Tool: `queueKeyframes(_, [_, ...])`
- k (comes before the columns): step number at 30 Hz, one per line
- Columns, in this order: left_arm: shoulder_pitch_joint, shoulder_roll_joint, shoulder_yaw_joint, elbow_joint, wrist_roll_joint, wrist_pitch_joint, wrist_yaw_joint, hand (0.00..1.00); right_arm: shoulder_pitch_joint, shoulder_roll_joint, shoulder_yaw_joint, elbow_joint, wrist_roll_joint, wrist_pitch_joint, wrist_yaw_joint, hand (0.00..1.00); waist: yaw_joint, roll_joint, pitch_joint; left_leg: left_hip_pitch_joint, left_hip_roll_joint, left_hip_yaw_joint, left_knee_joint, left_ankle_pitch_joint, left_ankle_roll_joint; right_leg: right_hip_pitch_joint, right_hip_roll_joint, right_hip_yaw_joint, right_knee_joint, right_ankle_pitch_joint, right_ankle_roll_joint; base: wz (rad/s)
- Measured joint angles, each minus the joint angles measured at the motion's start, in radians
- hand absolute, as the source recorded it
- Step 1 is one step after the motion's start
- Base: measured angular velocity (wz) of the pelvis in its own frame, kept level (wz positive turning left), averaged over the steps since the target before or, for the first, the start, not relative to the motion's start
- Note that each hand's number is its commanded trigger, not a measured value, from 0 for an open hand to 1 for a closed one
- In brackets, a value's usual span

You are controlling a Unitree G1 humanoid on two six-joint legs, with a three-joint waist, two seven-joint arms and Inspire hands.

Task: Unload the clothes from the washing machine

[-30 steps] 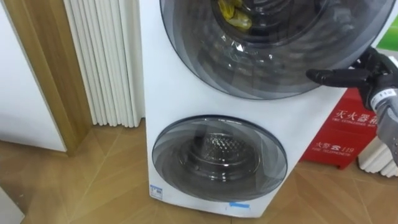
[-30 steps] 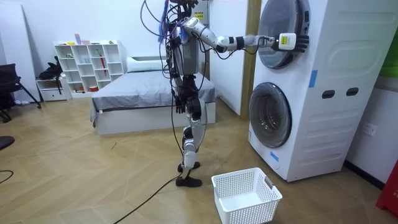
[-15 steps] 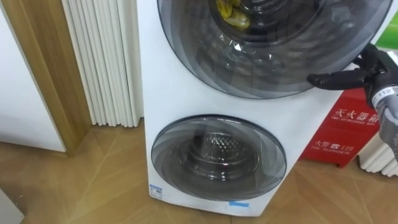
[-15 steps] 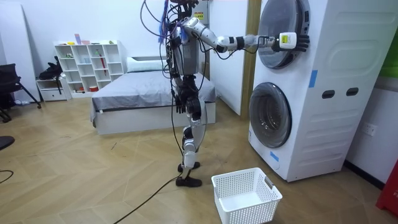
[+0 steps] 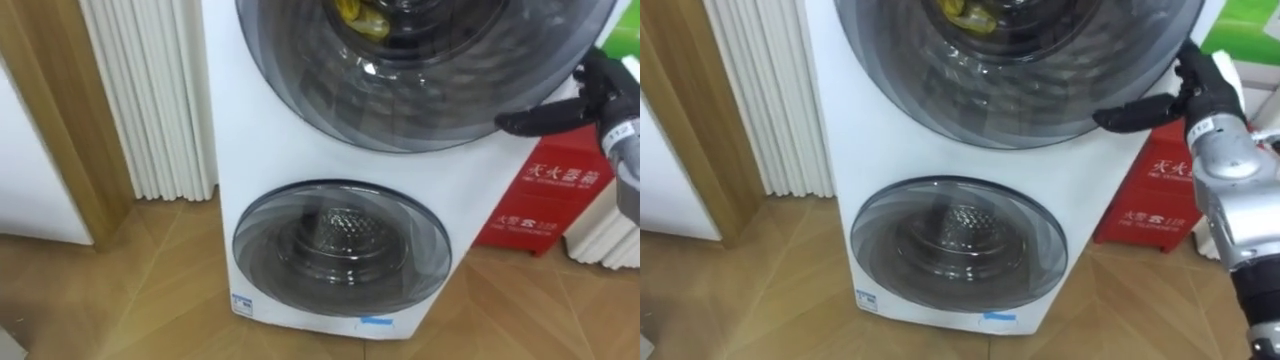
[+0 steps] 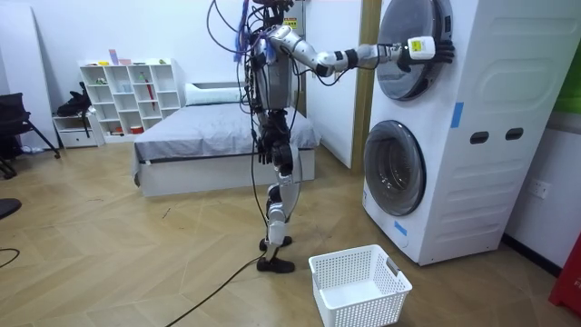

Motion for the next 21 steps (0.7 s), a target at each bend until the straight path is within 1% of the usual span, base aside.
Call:
queueKeyframes(2, [-0.003, -0.001, 0.005, 0.002, 0.0, -0.002, 0.0, 0.0, 0.064, 0.0, -0.033, -0.138, -0.01, 0.0, -0.008, 0.0, -0.004, 0.002, 0.0006, 0.002, 0.0, 0.0, -0.001, 0.0, 0.0, 0.003, 0.0, 0.002, -0.003, 0.0, 0.0, -0.11])
queueKeyframes(3, [-0.003, -0.002, 0.009, -0.002, 0.0, -0.002, 0.0, 0.0, 0.084, 0.0, -0.041, -0.175, -0.01, 0.0, -0.012, 0.0, -0.005, 0.002, 0.0008, 0.003, 0.0, 0.0, -0.001, 0.0, 0.0, 0.005, -0.001, 0.002, -0.005, 0.0, 0.0, 0.0])
queueKeyframes(4, [-0.005, -0.001, 0.011, -0.007, 0.0, -0.004, 0.001, 0.0, 0.128, 0.001, -0.064, -0.23, -0.012, 0.001, -0.018, 0.0, -0.005, 0.004, 0.0021, 0.005, -0.001, 0.0, -0.001, 0.0, 0.0, 0.011, -0.001, 0.002, -0.006, 0.0, 0.0, 0.05])
queueKeyframes(5, [-0.004, -0.001, 0.011, -0.01, 0.0, -0.008, 0.002, 0.0, 0.174, 0.008, -0.08, -0.289, -0.028, 0.003, -0.021, 0.0, -0.005, 0.009, 0.0057, 0.013, 0.0, 0.0, -0.005, -0.001, -0.002, 0.016, -0.001, 0.005, -0.006, 0.0, 0.0, 0.0])
queueKeyframes(6, [-0.003, -0.002, 0.011, -0.01, 0.0, -0.008, 0.003, 0.0, 0.195, 0.02, -0.09, -0.319, -0.042, 0.004, -0.022, 0.0, -0.005, 0.012, 0.0065, 0.017, 0.001, 0.0, -0.008, -0.003, -0.003, 0.018, -0.001, 0.005, -0.006, 0.0, 0.0, -0.06])
queueKeyframes(7, [-0.001, -0.001, 0.007, -0.008, -0.003, -0.008, 0.009, 0.0, 0.235, 0.046, -0.107, -0.381, -0.07, 0.004, -0.027, 0.0, -0.005, 0.017, 0.006, 0.021, 0.002, 0.001, -0.014, -0.003, -0.004, 0.018, 0.003, 0.005, -0.006, 0.0, 0.0, -0.12])
queueKeyframes(8, [-0.002, -0.001, 0.005, -0.006, -0.009, -0.009, 0.013, 0.0, 0.274, 0.063, -0.117, -0.434, -0.095, 0.003, -0.032, 0.0, -0.006, 0.023, 0.0078, 0.024, 0.004, 0.001, -0.019, -0.005, -0.007, 0.017, 0.006, 0.007, -0.007, 0.0, 0.0, -0.12])
queueKeyframes(9, [-0.002, -0.001, 0.0, -0.005, -0.013, -0.01, 0.018, 0.0, 0.288, 0.071, -0.121, -0.454, -0.098, 0.003, -0.033, 0.0, -0.007, 0.024, 0.0087, 0.025, 0.005, 0.001, -0.019, -0.006, -0.008, 0.017, 0.007, 0.008, -0.007, 0.0, 0.0, -0.1])
queueKeyframes(10, [-0.002, -0.001, -0.022, 0.005, -0.02, -0.011, 0.03, 0.0, 0.303, 0.089, -0.122, -0.476, -0.098, -0.004, -0.033, 0.0, -0.009, 0.027, 0.01, 0.029, 0.007, 0.0, -0.02, -0.008, -0.011, 0.02, 0.01, 0.009, -0.006, 0.0, 0.0, -0.07])
queueKeyframes(11, [-0.002, -0.001, -0.042, 0.015, -0.02, -0.014, 0.035, 0.0, 0.315, 0.106, -0.122, -0.477, -0.096, -0.02, -0.033, 0.0, -0.011, 0.027, 0.0103, 0.033, 0.01, 0.0, -0.018, -0.01, -0.014, 0.026, 0.012, 0.008, -0.006, 0.0, 0.0, -0.05])
queueKeyframes(13, [-0.003, -0.008, -0.063, 0.025, -0.021, -0.017, 0.039, 0.0, 0.324, 0.128, -0.123, -0.477, -0.095, -0.035, -0.033, 0.0, -0.014, 0.027, 0.0105, 0.036, 0.014, 0.0, -0.017, -0.012, -0.017, 0.032, 0.014, 0.005, -0.005, 0.0, 0.0, 0.02])
queueKeyframes(15, [-0.004, -0.018, -0.064, 0.028, -0.018, -0.017, 0.04, 0.0, 0.333, 0.132, -0.123, -0.478, -0.096, -0.049, -0.026, 0.0, -0.018, 0.031, 0.0128, 0.032, 0.017, -0.001, -0.013, -0.014, -0.019, 0.032, 0.014, 0.002, -0.007, 0.001, -0.001, 0.06])
queueKeyframes(16, [-0.004, -0.023, -0.064, 0.028, -0.018, -0.017, 0.043, 0.0, 0.357, 0.132, -0.125, -0.482, -0.092, -0.076, -0.023, 0.0, -0.021, 0.033, 0.0132, 0.028, 0.019, -0.004, -0.004, -0.016, -0.02, 0.033, 0.015, 0.002, -0.007, 0.001, -0.002, 0.07])
queueKeyframes(17, [-0.003, -0.028, -0.064, 0.028, -0.017, -0.017, 0.048, 0.0, 0.392, 0.14, -0.132, -0.495, -0.091, -0.099, -0.017, 0.0, -0.021, 0.032, 0.0104, 0.026, 0.022, -0.002, 0.001, -0.018, -0.021, 0.033, 0.015, 0.003, -0.006, 0.001, -0.002, 0.05])
queueKeyframes(18, [-0.003, -0.029, -0.064, 0.028, -0.017, -0.017, 0.049, 0.0, 0.409, 0.147, -0.135, -0.507, -0.091, -0.105, -0.011, 0.0, -0.021, 0.033, 0.0098, 0.026, 0.023, -0.002, 0.001, -0.019, -0.022, 0.033, 0.015, 0.003, -0.006, 0.001, -0.002, 0.0])
queueKeyframes(19, [-0.001, -0.031, -0.064, 0.03, -0.017, -0.017, 0.051, 0.0, 0.441, 0.158, -0.136, -0.525, -0.089, -0.123, -0.006, 0.0, -0.023, 0.036, 0.0099, 0.026, 0.024, -0.001, 0.002, -0.019, -0.022, 0.033, 0.016, 0.004, -0.006, 0.002, -0.002, -0.03])
queueKeyframes(21, [0.0, -0.032, -0.064, 0.031, -0.018, -0.018, 0.055, 0.0, 0.49, 0.176, -0.135, -0.554, -0.095, -0.139, 0.011, 0.0, -0.028, 0.041, 0.005, 0.028, 0.025, 0.004, 0.001, -0.019, -0.022, 0.033, 0.016, 0.005, -0.005, 0.002, -0.003, -0.03])
